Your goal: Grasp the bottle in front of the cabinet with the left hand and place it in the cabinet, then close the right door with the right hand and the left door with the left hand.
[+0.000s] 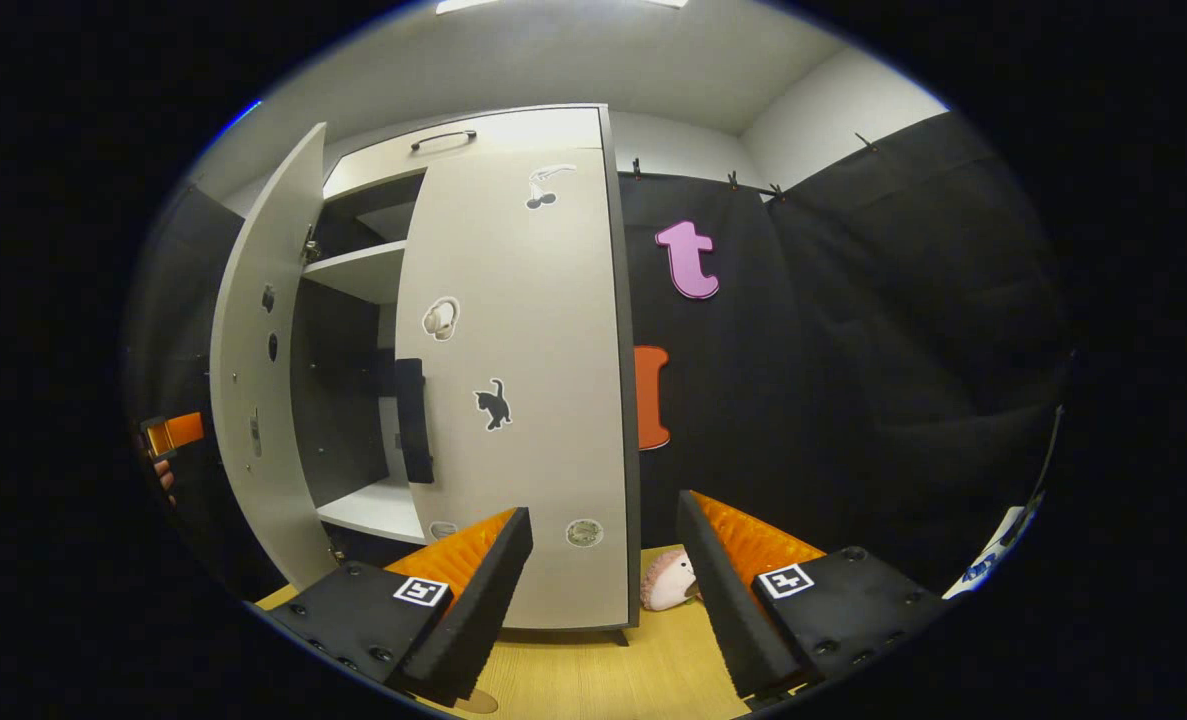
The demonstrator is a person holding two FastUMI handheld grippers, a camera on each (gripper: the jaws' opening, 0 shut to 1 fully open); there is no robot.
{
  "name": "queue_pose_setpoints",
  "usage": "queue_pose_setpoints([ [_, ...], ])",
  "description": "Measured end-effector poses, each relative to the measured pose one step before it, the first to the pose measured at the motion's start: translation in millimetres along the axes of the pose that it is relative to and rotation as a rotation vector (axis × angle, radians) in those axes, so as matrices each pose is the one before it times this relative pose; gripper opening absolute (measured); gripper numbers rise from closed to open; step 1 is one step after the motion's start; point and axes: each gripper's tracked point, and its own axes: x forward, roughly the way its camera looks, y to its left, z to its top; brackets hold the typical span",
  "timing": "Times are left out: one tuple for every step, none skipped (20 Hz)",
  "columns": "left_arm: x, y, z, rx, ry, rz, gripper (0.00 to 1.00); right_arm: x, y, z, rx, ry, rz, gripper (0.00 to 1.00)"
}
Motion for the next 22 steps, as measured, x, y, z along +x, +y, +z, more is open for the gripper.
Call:
queue_pose_setpoints([
  [4.81,-6.44,-1.92,-0.00443,-0.00118,-0.0163,0.94,-1.23,-1.16,-0.57,-0.00056,0.00033,-0.00197,0.96],
  [4.16,-4.24,0.81,-0.00518,-0.00292,-0.00984,0.94,-1.34,-1.19,0.24,-0.00192,-0.00048,-0.00311,0.97],
  [3.13,-3.15,1.31,-0.00267,-0.00246,-0.00278,0.95,-1.56,-2.45,-0.37,-0.00119,0.00139,-0.00579,0.96],
  [3.07,-2.88,1.34,-0.00193,-0.00485,-0.00512,0.95,-1.48,-2.32,-0.42,0.00041,0.00189,-0.00596,0.96],
  [2.17,-2.32,0.13,-0.00094,-0.00373,-0.00992,0.95,-1.05,-2.67,-0.35,0.00248,0.00113,-0.00696,0.96],
  [1.71,-4.26,0.24,-0.00005,-0.00136,-0.01121,0.95,-0.97,-2.62,-0.34,0.00444,0.00022,-0.0061,0.96],
  [1.7,-5.69,0.23,-0.00011,0.00104,-0.01104,0.95,-1.21,-2.34,-0.23,0.00451,0.00155,-0.00633,0.96],
  [1.15,-4.61,-0.4,-0.00136,0.00134,-0.0114,0.95,-0.88,-1.89,-0.38,0.00312,0.00085,-0.00543,0.96],
  [1.31,-4.43,-1.4,-0.00318,0.00412,-0.0102,0.95,-0.79,-1.96,-0.14,0.0019,0.00075,-0.00551,0.96],
  [1.97,-3.88,-3.21,-0.0045,0.00722,-0.00908,0.92,-0.79,-1.41,-0.57,0.00016,0.00106,-0.00373,0.96],
  [1.51,-4.71,-3.13,-0.00574,0.00943,-0.01031,0.95,-0.98,-1.37,-0.42,-0.00057,0.00136,-0.00363,0.96],
  [3.12,-4.29,-3.94,-0.00776,0.01176,-0.0115,0.95,-0.64,-0.68,-0.16,-0.00046,0.00115,-0.00217,0.96],
  [4.37,-4.41,-2.28,-0.00882,0.01107,-0.01099,0.96,-0.87,-0.3,0.15,-0.00023,-0.00053,-0.00178,0.96],
  [4.23,-4.67,-2.84,-0.00632,0.00749,-0.00813,0.95,-0.59,-0.47,0.77,-0.00104,-0.00078,-0.00259,0.97],
  [3.86,-3.12,-1.63,-0.00353,0.00476,-0.00673,0.96,-1.82,-1.44,-0.63,-0.00218,-0.0004,-0.00337,0.96],
  [5.49,-3.25,-1.69,0.00088,0.00273,-0.00635,0.96,-1.25,-1.66,0.4,-0.00269,-0.00022,-0.00313,0.96],
  [4.47,-3.08,-3.06,0.00271,0.00471,-0.00292,0.95,-1.65,-1.76,0.42,-0.00237,-0.00015,-0.0047,0.96],
  [5.12,-3.15,-2.77,0.00341,0.00257,-0.00515,0.96,-1.51,-2.09,-0.12,-0.00244,0.00014,-0.0054,0.96],
  [6.06,-1.7,-2.07,0.00516,-0.00034,0.00057,0.95,-1.75,-2.9,0.71,-0.00059,-0.00265,-0.00686,0.96],
  [6.41,-1.11,-3.41,0.00585,0.00245,0.00797,0.95,-0.76,-2.42,0.6,0.00107,-0.0036,-0.00648,0.96],
  [6.76,-0.59,-4.11,0.0033,0.00688,0.00746,0.92,-1.32,-1.67,0.73,0.00326,-0.00258,-0.00517,0.96],
  [6.65,-0.11,-4.01,-0.00308,0.0085,0.00589,0.95,-1.43,-2.1,-0.08,0.00399,-0.0006,-0.00329,0.96],
])
